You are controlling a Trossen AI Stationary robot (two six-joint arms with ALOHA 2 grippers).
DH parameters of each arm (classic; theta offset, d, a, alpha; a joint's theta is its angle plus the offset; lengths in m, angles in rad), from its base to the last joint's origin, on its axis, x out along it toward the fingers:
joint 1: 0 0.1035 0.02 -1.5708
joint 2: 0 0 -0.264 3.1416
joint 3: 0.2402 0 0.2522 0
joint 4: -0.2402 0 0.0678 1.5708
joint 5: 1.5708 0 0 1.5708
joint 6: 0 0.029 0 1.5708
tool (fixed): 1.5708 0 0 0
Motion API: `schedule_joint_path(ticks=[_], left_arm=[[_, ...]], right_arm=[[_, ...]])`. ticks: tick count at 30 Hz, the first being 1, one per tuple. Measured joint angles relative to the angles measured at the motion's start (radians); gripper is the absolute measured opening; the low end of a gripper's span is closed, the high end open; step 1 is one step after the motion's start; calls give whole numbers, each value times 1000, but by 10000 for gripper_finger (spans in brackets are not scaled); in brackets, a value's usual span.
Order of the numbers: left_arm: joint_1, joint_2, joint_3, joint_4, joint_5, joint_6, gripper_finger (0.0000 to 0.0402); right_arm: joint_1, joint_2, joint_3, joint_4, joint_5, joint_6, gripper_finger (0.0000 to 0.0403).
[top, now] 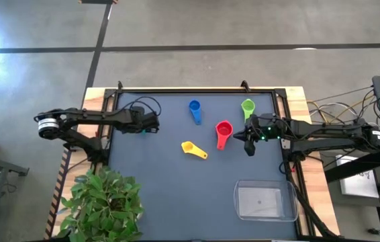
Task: Nest measuring cups in basket
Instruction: Stack the light blue measuring cup on top of the red measuring cup
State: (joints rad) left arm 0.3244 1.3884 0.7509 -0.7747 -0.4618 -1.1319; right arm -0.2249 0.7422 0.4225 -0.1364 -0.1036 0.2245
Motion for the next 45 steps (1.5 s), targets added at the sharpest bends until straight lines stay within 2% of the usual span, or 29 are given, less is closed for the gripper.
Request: schedule_joint_path(ticks=[5,9,16,21,31,45], left_arm=[[0,0,-6,5,-13,-74,272],[0,0,-23,12,-27,-131,294],[0,0,-81,134,-26,-151,300],[0,0,-100,146,-28,-165,298],[1,0,-136,152,-71,-187,259],[1,0,-136,181,-81,-134,142]], right_arm=[[0,0,0,0,0,0,9],[0,0,0,0,0,0,9],[0,0,0,0,0,0,9],[0,0,0,0,0,0,9],[0,0,0,15,0,0,9],[0,0,0,16,0,2,9]])
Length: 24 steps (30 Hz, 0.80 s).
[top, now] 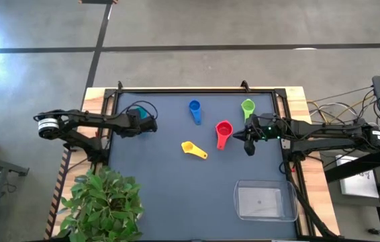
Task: Nest measuring cups in basket
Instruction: Stack the light blue measuring cup on top of the red measuring cup
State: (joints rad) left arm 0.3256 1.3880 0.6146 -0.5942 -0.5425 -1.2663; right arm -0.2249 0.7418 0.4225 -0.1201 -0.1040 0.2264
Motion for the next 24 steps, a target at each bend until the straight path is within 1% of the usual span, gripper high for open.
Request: schedule_joint_path(ticks=[3,9,14,19,24], left_arm=[[0,0,0,0,-1,3,128],[0,0,0,0,-2,33,139],[-1,0,24,1,-24,61,133],[-10,0,83,2,-24,128,134],[-59,0,181,11,-24,203,135]], right_arm=[[0,0,0,0,0,1,9],[0,0,0,1,0,1,9],[0,0,0,1,0,1,9],[0,0,0,1,0,1,9],[0,0,0,1,0,-2,9]])
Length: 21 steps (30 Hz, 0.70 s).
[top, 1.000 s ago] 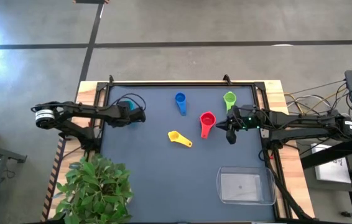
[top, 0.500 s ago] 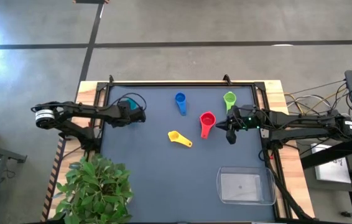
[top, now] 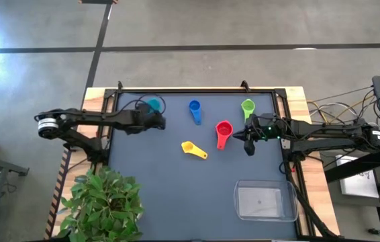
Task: Nest measuring cups in basket
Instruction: Stack the light blue measuring cup on top of the red measuring cup
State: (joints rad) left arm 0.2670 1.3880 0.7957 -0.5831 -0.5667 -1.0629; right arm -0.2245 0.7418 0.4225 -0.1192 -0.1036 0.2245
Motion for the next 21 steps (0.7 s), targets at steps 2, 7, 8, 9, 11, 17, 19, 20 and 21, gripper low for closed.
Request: schedule_joint_path(ticks=[2,7,8,9,11,17,19,20,21], left_arm=[[-31,0,45,6,0,21,135],[-122,13,140,78,-17,52,135],[-141,25,157,95,-20,56,135],[-157,39,173,113,-20,59,135],[-185,81,210,143,-20,71,136],[-238,267,376,171,-16,139,136],[-243,339,452,170,11,179,136],[-245,375,494,171,27,202,136],[-246,411,538,172,46,227,136]], right_arm=[[0,0,0,3,1,-9,9],[0,-1,0,7,89,0,9],[0,-1,0,6,123,5,9],[-1,-1,0,6,156,9,9],[-1,-1,0,6,204,10,9],[-2,-1,3,-3,235,11,9],[-2,-1,3,-4,235,10,9],[-2,-1,3,-4,236,10,9],[-3,-1,3,-4,236,10,9]])
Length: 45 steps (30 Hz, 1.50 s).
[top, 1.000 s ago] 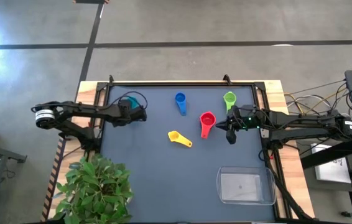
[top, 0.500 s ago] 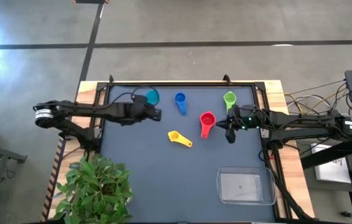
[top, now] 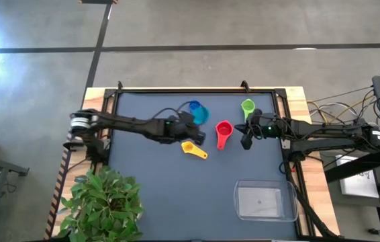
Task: Nest measuring cups in basket
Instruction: Stack the light blue measuring cup on top of the red measuring cup, then stack the green measuring cup on top of the light blue measuring cup
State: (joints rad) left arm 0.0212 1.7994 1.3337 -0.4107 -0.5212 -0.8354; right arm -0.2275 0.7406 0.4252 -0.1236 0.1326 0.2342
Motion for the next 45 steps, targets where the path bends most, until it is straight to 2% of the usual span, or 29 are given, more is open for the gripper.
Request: schedule_joint_path(ticks=[4,8,12,19,24,33,45], left_arm=[[-1,120,155,-11,50,83,136],[0,211,279,-25,85,119,136],[-1,293,368,-25,125,135,136],[0,408,473,-80,173,118,136],[0,424,498,-146,143,91,136],[0,424,484,-151,138,75,142],[0,418,483,-160,82,143,229]], right_arm=[[0,-1,0,-6,19,0,9],[0,-15,13,-66,90,-1,9],[0,-49,26,-114,153,-4,9],[0,-132,27,-149,157,-8,9],[0,-176,27,-186,157,-7,9],[0,-189,27,-186,157,-7,9],[0,-188,27,-186,157,-6,9]])
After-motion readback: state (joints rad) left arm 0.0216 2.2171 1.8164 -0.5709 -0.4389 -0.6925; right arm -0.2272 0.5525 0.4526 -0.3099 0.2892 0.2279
